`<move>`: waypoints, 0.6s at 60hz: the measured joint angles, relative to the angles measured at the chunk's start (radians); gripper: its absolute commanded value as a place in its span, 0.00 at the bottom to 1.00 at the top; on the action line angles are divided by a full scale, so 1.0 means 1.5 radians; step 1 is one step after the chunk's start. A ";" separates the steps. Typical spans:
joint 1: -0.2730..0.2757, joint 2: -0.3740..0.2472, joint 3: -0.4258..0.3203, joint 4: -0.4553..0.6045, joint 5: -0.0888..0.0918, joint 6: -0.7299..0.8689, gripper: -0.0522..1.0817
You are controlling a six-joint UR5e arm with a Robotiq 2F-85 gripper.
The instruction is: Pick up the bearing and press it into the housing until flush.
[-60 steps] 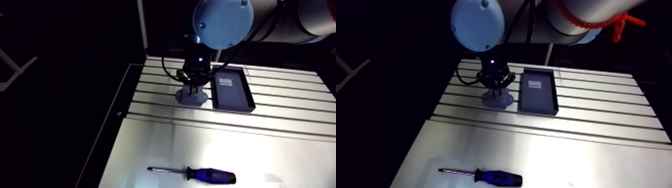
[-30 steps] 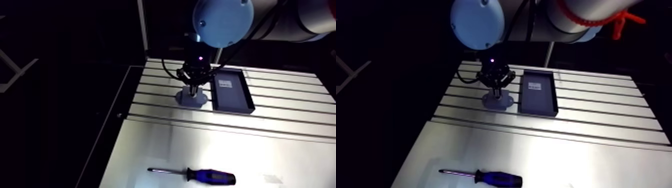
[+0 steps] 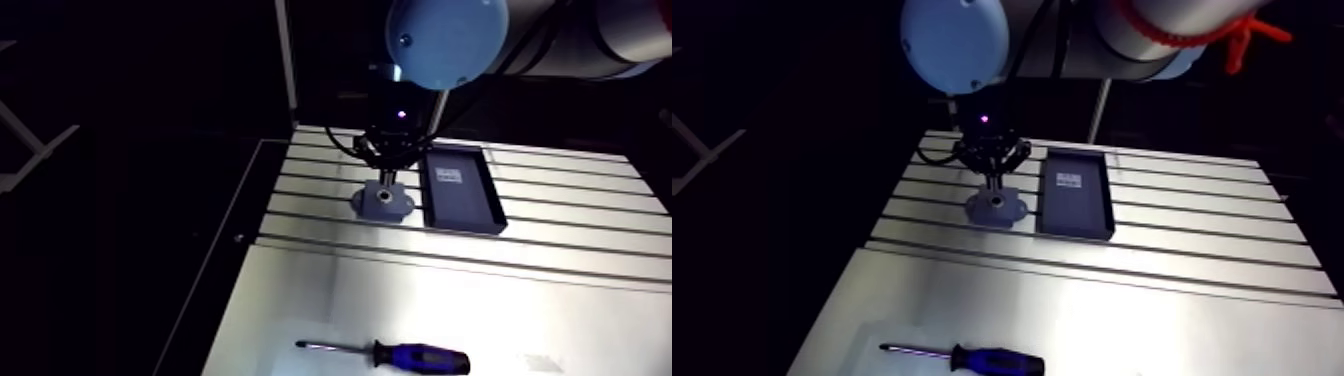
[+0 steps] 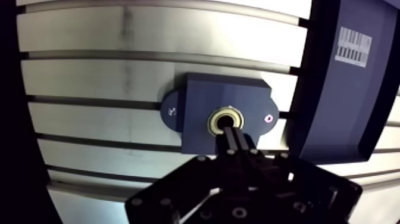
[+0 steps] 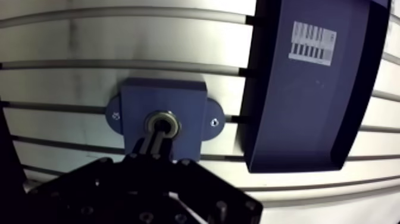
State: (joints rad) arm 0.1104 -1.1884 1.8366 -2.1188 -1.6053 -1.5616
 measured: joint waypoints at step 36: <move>-0.005 -0.075 -0.065 0.160 -0.017 -0.002 0.06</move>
State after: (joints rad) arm 0.1028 -1.3015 1.7385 -1.8786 -1.6310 -1.5652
